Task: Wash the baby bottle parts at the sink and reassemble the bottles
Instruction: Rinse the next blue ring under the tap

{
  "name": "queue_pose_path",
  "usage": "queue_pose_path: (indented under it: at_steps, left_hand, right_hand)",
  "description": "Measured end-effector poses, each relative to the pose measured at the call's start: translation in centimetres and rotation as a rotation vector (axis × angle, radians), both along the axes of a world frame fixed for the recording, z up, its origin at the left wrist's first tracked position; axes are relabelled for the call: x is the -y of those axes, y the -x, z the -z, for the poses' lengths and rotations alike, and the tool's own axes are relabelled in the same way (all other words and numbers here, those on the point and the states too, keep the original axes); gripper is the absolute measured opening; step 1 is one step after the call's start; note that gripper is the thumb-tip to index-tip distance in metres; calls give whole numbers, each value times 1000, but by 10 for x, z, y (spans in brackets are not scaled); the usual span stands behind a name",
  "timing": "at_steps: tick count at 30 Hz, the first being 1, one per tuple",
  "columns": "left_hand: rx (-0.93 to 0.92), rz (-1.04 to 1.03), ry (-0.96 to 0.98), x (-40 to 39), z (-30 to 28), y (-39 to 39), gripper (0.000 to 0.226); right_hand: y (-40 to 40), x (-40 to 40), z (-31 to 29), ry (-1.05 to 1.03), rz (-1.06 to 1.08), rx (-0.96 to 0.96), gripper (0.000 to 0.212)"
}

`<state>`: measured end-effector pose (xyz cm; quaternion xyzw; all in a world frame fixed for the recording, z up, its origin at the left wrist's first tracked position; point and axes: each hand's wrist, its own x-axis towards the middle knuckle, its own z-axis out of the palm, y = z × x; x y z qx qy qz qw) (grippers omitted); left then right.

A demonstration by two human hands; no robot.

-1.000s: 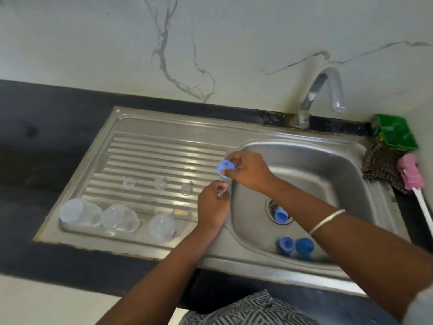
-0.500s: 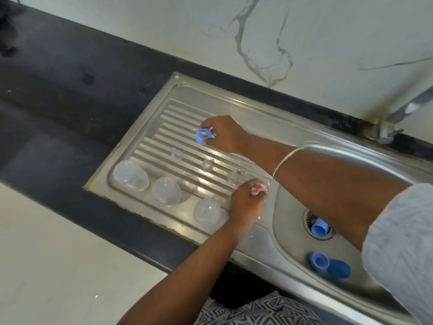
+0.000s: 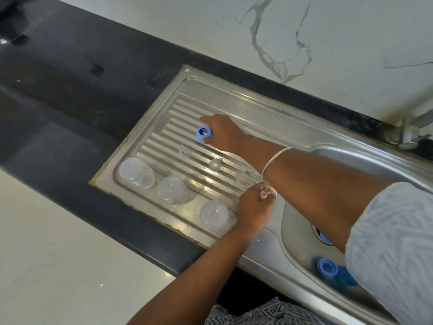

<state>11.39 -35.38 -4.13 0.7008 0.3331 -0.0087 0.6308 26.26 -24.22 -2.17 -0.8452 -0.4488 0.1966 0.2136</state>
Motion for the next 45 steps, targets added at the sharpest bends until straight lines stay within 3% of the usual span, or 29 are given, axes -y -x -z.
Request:
queue_pose_path:
  at_steps: [3,5,10,13,16,19,23,27,32,37,41,45]
  left_hand:
    - [15,14,-52,-1,1,0,25]
    - [31,26,-68,1,1,0,16]
    - [58,89,-199,7,3,-4,25]
    - [64,182,-365,10,4,-7,26]
    - [5,299,-581,21,9,-6,26]
    - [-39,433,-735,43,10,-1,34]
    - [5,580,-872,67,13,4,36]
    - [-3,684,-899,92,16,-1,35]
    - [-70,745,-922,115,22,-5,32]
    - [-178,776,-908,139,28,-8,28]
    - [-210,810,-888,154,31,-3,26]
    - [-226,787,-891,162,30,1,25]
  right_hand:
    - [-4,17,-4,-48,115,-36,65]
    - [-6,43,-9,-130,218,-55,58]
    - [17,163,-10,-394,543,-96,25]
    - [43,251,11,-273,725,-86,20]
    - [65,332,36,-89,929,-202,20]
    - [78,388,58,119,1010,-244,17]
    - [84,420,77,438,906,-302,2]
    - [85,445,95,473,780,-352,28]
    - [79,451,104,465,691,-358,28]
    - [88,445,113,522,381,-331,56]
    - [96,438,119,558,254,-175,15]
    - [96,441,124,546,233,-189,14]
